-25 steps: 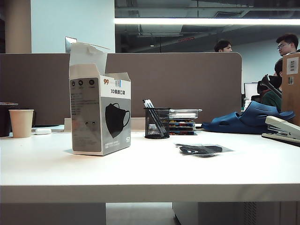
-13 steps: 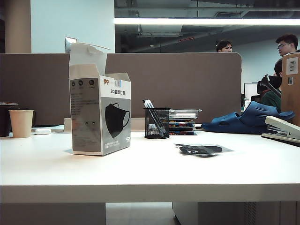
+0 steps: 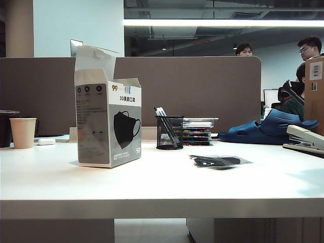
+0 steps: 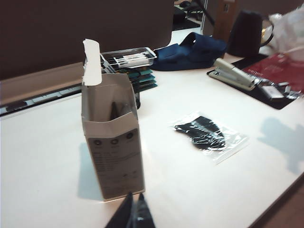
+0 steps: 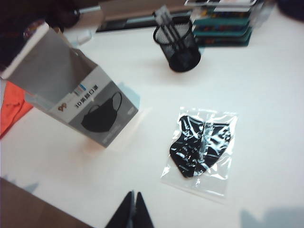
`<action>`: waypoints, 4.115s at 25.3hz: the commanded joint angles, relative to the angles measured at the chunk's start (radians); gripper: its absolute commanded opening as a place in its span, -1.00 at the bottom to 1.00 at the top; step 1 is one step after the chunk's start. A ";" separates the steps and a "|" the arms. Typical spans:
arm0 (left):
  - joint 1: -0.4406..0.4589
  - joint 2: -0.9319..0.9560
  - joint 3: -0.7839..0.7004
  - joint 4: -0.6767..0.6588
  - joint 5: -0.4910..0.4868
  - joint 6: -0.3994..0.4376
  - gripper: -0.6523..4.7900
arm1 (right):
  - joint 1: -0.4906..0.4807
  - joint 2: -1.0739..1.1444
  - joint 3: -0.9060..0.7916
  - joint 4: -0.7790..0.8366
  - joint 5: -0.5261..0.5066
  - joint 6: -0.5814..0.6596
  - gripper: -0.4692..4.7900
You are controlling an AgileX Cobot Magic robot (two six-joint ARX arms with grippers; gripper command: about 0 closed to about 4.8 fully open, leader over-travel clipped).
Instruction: Put the mask into the mask box.
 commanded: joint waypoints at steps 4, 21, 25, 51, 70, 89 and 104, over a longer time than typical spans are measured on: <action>0.001 0.008 0.005 0.021 -0.002 0.042 -0.78 | 0.080 0.190 0.026 0.099 0.001 -0.003 -0.36; 0.001 0.079 0.005 0.026 0.001 0.137 -0.29 | 0.294 0.666 0.037 0.364 0.360 -0.003 1.00; 0.001 0.109 0.005 0.024 0.001 0.139 -0.30 | 0.300 0.722 0.039 0.409 0.410 -0.002 1.00; 0.001 0.121 0.005 0.071 -0.003 0.139 -0.30 | 0.308 0.991 0.161 0.312 0.487 0.000 -0.35; 0.001 0.179 0.005 0.088 -0.003 0.139 -0.30 | 0.324 0.912 0.161 0.306 0.503 0.001 0.82; 0.001 0.179 0.005 0.088 -0.003 0.139 -0.30 | 0.390 1.008 0.161 0.322 0.587 0.003 1.00; 0.001 0.186 0.005 0.119 -0.002 0.139 -0.30 | 0.390 0.992 0.165 0.381 0.549 0.000 -0.55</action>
